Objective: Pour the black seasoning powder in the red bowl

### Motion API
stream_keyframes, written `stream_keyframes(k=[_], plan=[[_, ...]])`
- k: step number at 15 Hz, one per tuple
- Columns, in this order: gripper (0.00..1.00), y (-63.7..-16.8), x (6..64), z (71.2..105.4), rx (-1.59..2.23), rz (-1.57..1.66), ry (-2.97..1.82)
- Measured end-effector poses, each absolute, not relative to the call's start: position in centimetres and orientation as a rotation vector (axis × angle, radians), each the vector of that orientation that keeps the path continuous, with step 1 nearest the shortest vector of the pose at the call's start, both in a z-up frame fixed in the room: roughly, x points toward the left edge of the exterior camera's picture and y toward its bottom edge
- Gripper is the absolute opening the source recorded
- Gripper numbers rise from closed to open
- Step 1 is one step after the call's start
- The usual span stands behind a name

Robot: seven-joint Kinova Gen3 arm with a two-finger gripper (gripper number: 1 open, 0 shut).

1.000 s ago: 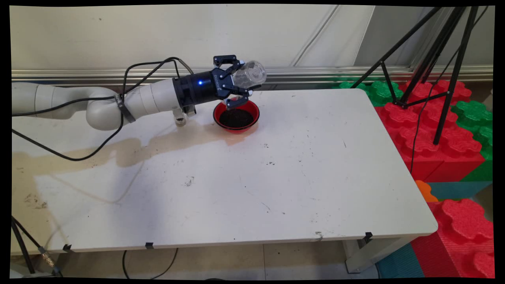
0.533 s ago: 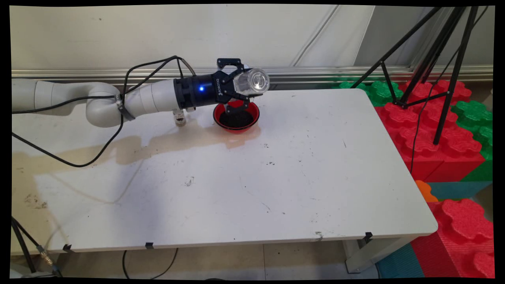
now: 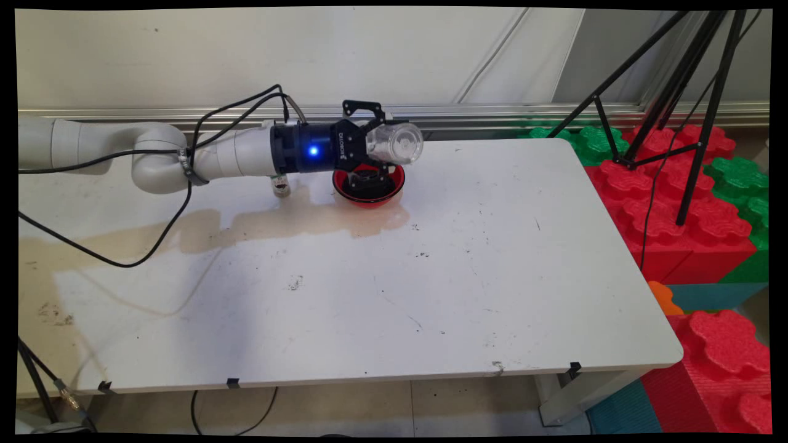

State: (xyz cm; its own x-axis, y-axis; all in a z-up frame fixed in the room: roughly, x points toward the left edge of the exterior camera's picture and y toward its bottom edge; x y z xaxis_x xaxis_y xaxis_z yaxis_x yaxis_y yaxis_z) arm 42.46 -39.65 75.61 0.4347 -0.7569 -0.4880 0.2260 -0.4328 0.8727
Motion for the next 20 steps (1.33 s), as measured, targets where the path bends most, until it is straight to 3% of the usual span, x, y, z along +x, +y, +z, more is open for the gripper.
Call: stream_keyframes(k=[20], plan=[[0.00,-38.7,44.7,75.7,1.265,-0.597,-1.328]])
